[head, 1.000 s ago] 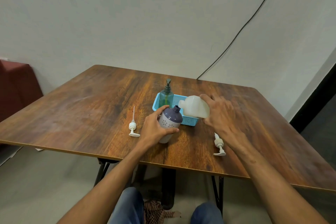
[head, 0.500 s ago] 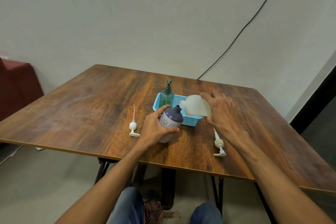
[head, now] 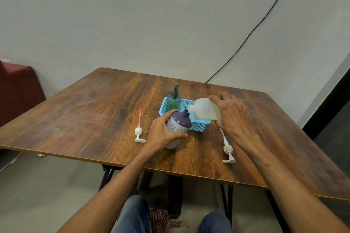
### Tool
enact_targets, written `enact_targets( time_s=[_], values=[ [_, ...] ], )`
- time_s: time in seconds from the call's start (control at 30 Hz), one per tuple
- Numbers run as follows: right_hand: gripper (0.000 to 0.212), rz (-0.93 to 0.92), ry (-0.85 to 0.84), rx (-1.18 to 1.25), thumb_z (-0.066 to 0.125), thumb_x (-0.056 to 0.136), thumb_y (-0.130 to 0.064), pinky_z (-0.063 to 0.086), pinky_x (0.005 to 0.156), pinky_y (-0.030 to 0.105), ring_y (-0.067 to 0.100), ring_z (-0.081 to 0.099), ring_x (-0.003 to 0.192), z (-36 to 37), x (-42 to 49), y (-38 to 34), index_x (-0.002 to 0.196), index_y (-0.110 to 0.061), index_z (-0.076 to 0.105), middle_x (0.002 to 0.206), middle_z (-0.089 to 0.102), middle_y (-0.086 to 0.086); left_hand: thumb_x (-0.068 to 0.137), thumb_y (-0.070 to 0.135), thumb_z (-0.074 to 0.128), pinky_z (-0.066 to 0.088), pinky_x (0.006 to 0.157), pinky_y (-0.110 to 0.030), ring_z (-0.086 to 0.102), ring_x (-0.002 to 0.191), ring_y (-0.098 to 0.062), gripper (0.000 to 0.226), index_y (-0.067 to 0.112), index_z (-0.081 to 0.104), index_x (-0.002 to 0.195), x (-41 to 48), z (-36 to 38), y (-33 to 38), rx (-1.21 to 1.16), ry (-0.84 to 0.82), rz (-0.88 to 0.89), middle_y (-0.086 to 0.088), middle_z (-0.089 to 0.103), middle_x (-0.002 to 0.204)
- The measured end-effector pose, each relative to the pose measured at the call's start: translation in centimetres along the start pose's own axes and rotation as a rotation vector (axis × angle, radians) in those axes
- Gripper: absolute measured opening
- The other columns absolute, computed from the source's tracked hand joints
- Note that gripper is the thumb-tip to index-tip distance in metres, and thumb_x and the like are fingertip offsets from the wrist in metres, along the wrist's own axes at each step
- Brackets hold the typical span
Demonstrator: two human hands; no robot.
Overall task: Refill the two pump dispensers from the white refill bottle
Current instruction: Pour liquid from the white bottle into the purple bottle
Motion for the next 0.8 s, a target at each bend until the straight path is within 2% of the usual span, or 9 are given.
enact_targets(
  time_s=[0.27, 0.57, 0.8],
  values=[
    [0.078, -0.008, 0.026, -0.001, 0.086, 0.071, -0.030, 0.045, 0.093, 0.043, 0.034, 0.056, 0.109, 0.24, 0.25, 0.17, 0.139, -0.024, 0.049, 0.127, 0.055, 0.012, 0.063, 0.039, 0.093, 0.050, 0.096, -0.025, 0.054, 0.115, -0.006, 0.095, 0.021, 0.048, 0.144, 0.10, -0.04, 0.08, 0.002, 0.001, 0.000, 0.005, 0.058, 0.135],
    [0.072, -0.013, 0.100, -0.009, 0.087, 0.060, -0.014, 0.047, 0.081, 0.043, 0.036, 0.059, 0.090, 0.56, 0.56, 0.49, 0.127, -0.021, 0.061, 0.110, 0.060, 0.014, 0.062, 0.039, 0.093, 0.050, 0.094, -0.022, 0.056, 0.113, -0.007, 0.093, 0.021, 0.050, 0.143, 0.12, 0.06, 0.08, 0.004, 0.003, 0.012, 0.004, 0.061, 0.133],
    [0.072, -0.025, 0.095, -0.011, 0.087, 0.065, -0.016, 0.046, 0.089, 0.046, 0.036, 0.058, 0.100, 0.65, 0.78, 0.55, 0.130, -0.021, 0.057, 0.116, 0.059, 0.014, 0.062, 0.040, 0.093, 0.051, 0.096, -0.024, 0.057, 0.114, -0.008, 0.094, 0.020, 0.050, 0.143, 0.20, 0.01, 0.04, 0.008, -0.006, 0.021, 0.004, 0.061, 0.134]
  ],
)
Point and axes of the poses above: each hand's wrist, its own x-axis towards the middle knuckle, its own z-axis out of the palm, y = z × x, the point moved 3 cm from there along x, towards the middle knuckle
